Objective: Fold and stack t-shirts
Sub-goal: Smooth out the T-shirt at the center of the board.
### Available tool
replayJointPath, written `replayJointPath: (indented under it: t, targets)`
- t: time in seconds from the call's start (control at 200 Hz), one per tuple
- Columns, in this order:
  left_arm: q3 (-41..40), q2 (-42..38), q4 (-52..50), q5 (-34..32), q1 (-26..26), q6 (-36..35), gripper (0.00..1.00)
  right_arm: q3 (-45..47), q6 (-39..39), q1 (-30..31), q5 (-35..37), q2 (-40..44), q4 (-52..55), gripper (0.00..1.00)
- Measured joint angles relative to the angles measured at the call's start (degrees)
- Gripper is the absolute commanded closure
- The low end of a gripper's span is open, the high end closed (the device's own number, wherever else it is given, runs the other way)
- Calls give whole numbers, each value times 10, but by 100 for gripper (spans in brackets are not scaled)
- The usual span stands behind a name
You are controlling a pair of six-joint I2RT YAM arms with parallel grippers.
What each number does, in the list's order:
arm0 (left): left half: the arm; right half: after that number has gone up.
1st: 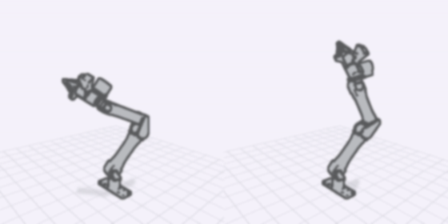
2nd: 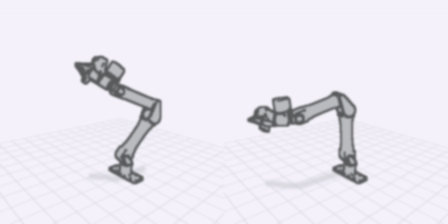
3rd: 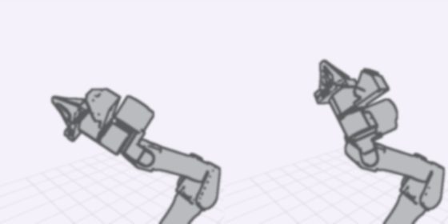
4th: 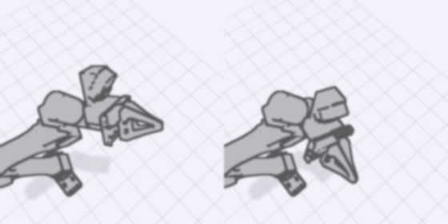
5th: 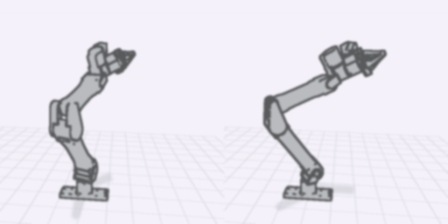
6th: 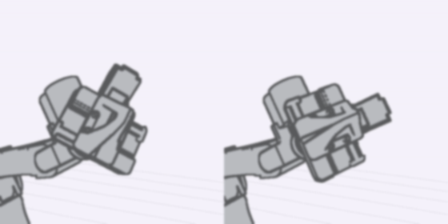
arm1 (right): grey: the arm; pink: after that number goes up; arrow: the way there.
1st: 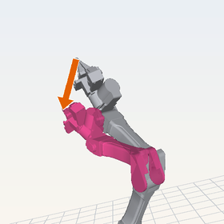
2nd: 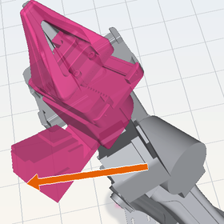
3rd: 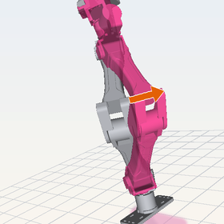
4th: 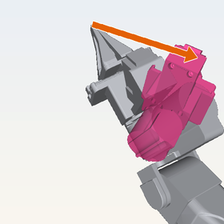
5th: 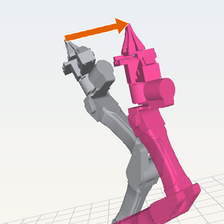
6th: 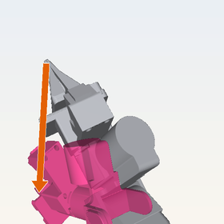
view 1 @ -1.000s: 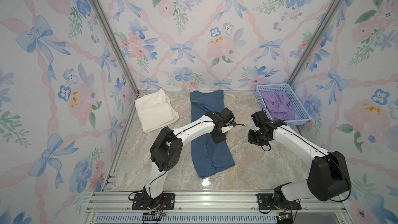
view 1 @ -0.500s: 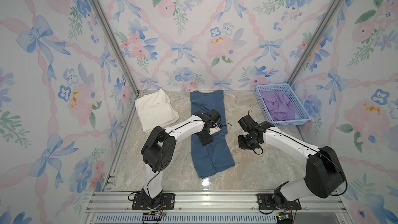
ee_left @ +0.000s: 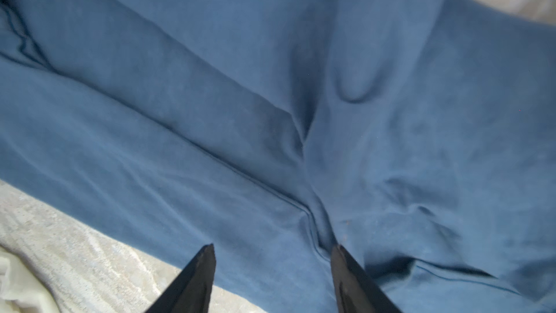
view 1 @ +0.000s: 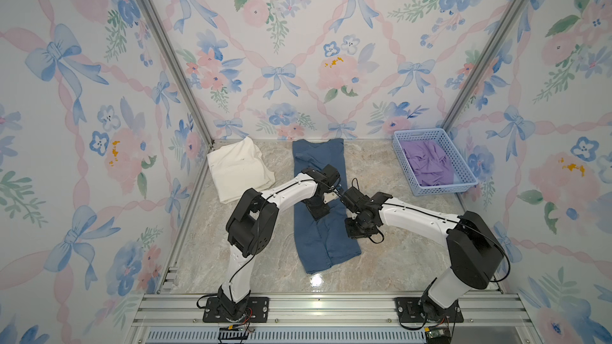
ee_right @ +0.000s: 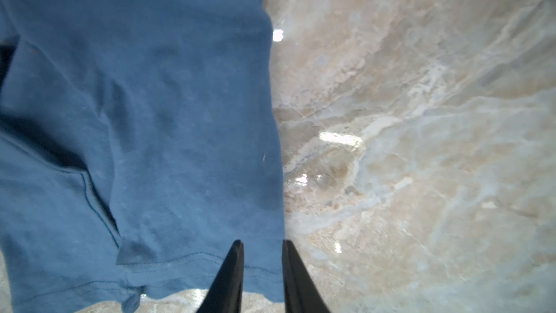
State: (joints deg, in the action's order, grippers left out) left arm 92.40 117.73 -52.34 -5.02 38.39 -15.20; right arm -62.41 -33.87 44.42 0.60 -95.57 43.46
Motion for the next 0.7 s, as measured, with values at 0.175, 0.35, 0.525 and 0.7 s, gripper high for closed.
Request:
replayJointPath:
  t: [0.175,0.35,0.525,0.7]
  targets:
    - [82,64,4,15,-76,13,34,15,-21,31,-2,-32,-13,75]
    - [123,104,10,16,-118,18,35,19,-39,56,0,-48,-16,75]
    - [135,124,13,23,-117,20,35,20,-65,101,1,-48,-15,75]
    - [143,130,10,25,-117,20,35,20,-90,156,0,-48,-7,75]
